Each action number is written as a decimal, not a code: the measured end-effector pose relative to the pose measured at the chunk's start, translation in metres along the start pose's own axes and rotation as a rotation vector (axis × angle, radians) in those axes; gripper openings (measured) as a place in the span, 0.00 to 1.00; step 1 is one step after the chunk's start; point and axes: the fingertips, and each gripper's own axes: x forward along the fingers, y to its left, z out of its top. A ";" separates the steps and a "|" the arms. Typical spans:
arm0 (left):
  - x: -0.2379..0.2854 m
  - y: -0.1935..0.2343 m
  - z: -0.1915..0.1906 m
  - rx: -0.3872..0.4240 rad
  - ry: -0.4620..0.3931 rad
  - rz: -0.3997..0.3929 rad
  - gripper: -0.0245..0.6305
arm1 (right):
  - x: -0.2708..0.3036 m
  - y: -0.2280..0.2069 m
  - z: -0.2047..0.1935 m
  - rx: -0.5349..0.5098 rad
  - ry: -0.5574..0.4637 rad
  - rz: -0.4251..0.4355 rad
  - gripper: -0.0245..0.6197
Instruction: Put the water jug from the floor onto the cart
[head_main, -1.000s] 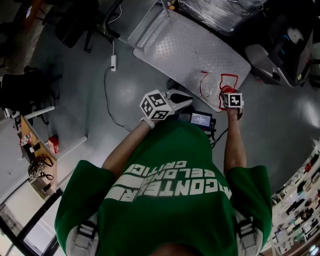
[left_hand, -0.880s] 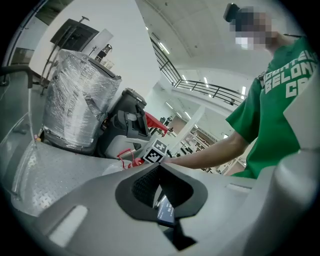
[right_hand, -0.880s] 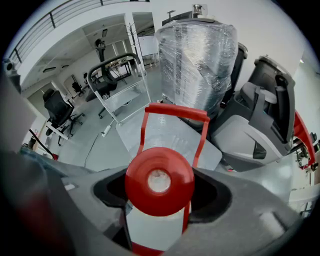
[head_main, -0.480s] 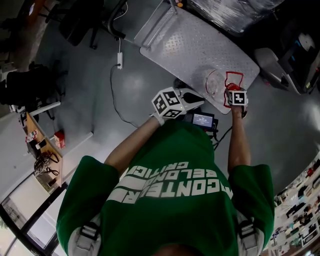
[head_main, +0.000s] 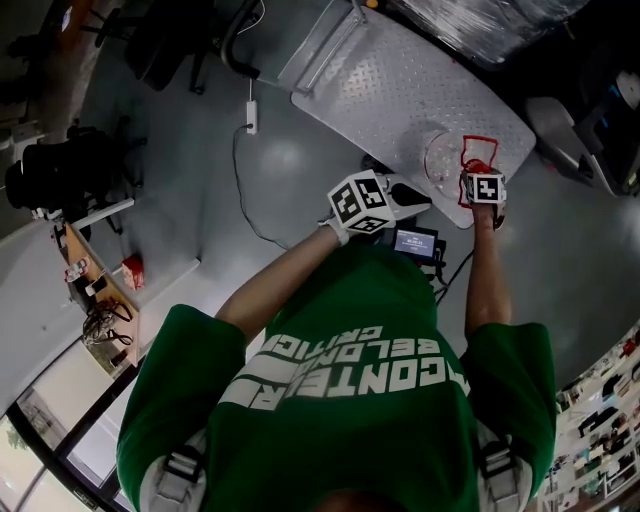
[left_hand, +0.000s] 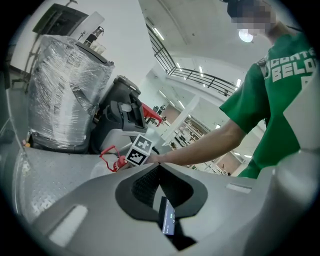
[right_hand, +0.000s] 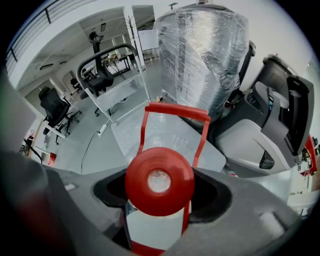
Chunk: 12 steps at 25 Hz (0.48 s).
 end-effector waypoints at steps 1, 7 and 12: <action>0.002 0.002 -0.001 0.001 0.010 -0.006 0.05 | 0.005 0.001 0.001 0.007 0.005 0.001 0.51; 0.006 0.004 -0.003 0.002 0.043 -0.036 0.05 | 0.012 -0.003 0.009 -0.001 0.031 -0.049 0.51; 0.000 0.011 -0.008 -0.014 0.052 -0.031 0.05 | 0.026 0.032 0.003 0.104 0.097 0.107 0.51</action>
